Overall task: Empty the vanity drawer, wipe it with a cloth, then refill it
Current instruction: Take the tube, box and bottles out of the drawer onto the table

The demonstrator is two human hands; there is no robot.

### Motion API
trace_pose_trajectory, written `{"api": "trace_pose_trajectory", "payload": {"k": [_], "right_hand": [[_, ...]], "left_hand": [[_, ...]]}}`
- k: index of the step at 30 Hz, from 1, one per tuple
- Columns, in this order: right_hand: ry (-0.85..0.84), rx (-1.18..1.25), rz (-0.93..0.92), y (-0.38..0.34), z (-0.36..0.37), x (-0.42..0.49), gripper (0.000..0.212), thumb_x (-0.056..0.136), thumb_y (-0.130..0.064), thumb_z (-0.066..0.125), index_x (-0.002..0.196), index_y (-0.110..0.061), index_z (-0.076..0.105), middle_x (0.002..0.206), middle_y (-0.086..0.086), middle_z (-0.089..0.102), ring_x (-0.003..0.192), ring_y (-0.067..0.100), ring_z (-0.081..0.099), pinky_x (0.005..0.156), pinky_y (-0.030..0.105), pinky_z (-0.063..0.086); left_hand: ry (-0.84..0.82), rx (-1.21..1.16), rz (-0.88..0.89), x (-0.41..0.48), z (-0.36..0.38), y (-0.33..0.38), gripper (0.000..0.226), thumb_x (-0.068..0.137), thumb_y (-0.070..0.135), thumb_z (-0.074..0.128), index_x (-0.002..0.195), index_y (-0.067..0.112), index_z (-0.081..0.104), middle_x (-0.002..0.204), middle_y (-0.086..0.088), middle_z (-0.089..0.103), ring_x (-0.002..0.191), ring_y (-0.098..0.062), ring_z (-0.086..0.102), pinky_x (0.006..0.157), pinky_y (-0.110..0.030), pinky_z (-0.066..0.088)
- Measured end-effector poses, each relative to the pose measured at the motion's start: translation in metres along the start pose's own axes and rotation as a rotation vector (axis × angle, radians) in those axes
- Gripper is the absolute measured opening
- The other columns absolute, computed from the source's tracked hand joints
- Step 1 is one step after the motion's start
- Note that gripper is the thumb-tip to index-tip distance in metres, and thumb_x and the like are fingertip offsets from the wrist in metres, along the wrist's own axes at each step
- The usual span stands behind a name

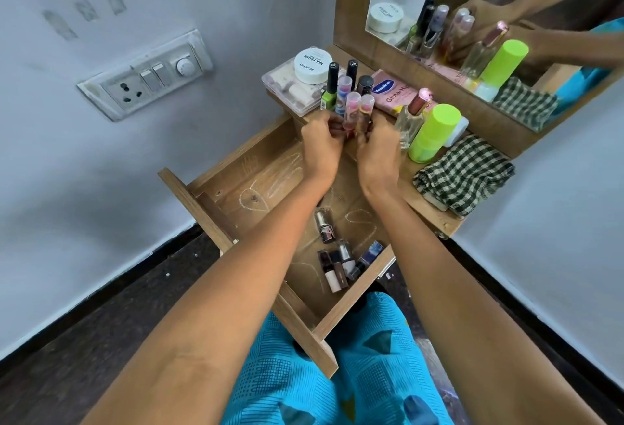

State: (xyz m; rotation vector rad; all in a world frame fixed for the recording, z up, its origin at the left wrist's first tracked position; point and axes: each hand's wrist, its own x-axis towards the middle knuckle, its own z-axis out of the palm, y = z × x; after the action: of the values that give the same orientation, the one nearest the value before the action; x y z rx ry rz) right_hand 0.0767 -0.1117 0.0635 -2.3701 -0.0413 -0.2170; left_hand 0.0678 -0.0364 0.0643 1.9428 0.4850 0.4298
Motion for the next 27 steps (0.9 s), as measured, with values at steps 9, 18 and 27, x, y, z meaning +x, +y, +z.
{"api": "trace_pose_trajectory", "payload": {"k": [9,18,27], "right_hand": [[0.034,0.057,0.011,-0.006,0.009,0.010,0.025,0.091,-0.005,0.042,0.111,-0.002,0.057,0.108,0.017,0.064,0.096,0.032,0.062,0.082,0.047,0.050],[0.021,0.052,0.033,-0.010,0.006,0.014,0.027,0.092,-0.004,0.040,0.114,-0.001,0.056,0.112,0.018,0.063,0.101,0.032,0.061,0.086,0.044,0.049],[0.028,0.034,0.011,0.000,0.000,-0.014,0.031,0.089,0.004,0.044,0.119,0.000,0.054,0.101,0.016,0.064,0.084,0.027,0.064,0.073,0.036,0.054]], "left_hand": [[0.076,-0.037,-0.039,0.008,0.010,-0.001,0.014,0.076,-0.008,0.059,0.088,-0.003,0.065,0.085,-0.016,0.070,0.076,-0.022,0.066,0.070,-0.027,0.051],[0.078,-0.077,-0.057,0.011,0.009,-0.001,0.014,0.076,-0.010,0.060,0.088,-0.005,0.065,0.085,-0.016,0.070,0.071,-0.014,0.062,0.061,-0.011,0.046],[0.039,-0.095,-0.047,-0.007,-0.018,-0.014,0.018,0.075,-0.014,0.060,0.089,-0.004,0.063,0.076,-0.002,0.059,0.070,-0.011,0.056,0.065,-0.010,0.046]]}}
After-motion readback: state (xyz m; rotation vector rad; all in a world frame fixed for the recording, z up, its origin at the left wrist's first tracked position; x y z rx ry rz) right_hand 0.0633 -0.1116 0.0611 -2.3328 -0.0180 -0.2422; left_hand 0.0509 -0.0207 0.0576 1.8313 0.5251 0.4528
